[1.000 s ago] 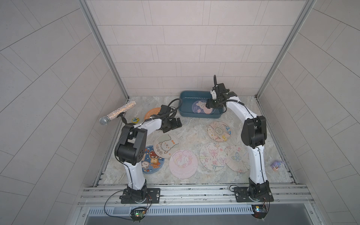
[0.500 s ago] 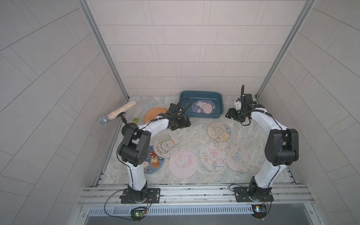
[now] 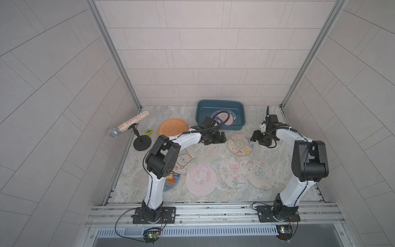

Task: Put the coasters into the storage box
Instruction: Pick up the coaster from the center of the board.

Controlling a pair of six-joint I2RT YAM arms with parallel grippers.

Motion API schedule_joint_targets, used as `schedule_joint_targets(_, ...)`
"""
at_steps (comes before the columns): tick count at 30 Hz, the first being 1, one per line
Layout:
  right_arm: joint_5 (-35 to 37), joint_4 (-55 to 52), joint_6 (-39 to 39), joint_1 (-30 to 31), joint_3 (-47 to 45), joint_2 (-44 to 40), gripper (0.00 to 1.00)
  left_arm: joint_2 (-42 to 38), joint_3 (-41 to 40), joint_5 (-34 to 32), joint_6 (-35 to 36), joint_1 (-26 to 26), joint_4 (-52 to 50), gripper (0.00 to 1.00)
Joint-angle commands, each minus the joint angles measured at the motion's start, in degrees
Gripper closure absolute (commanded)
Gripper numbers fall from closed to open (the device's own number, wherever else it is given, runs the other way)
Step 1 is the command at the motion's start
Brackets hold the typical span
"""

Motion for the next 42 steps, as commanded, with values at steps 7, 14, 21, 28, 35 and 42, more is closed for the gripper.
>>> schedule_joint_targets(7, -1.41, 2.89, -0.16, -0.48, -1.94, 3.03, 0.34, 6.77, 5.61, 1.81, -2.50, -2.35, 2.74, 0.09)
schedule_joint_targets(14, -2.68, 3.49, -0.46, -0.48, -2.26, 4.72, 0.35, 10.21, 7.90, 2.13, -3.72, -3.74, 3.61, 0.13)
schedule_joint_targets(21, -4.91, 4.36, -0.56, -0.31, -3.02, 5.85, 0.39, 12.65, 10.40, 2.19, -3.56, -4.85, 0.86, 0.14)
schedule_joint_targets(28, -5.86, 4.13, -1.12, 0.53, -3.09, 6.46, 0.43, 13.85, 12.20, 1.85, -3.29, -5.60, -1.42, 0.17)
schedule_joint_targets(35, -6.52, 3.76, -1.83, 1.26, -3.53, 7.26, 0.47, 14.57, 13.35, 1.94, -2.88, -6.13, -2.76, 0.21)
schedule_joint_targets(42, -6.67, 3.90, -2.14, 1.41, -3.45, 7.63, 0.53, 14.59, 13.18, 1.74, -2.68, -6.39, -3.21, 0.23)
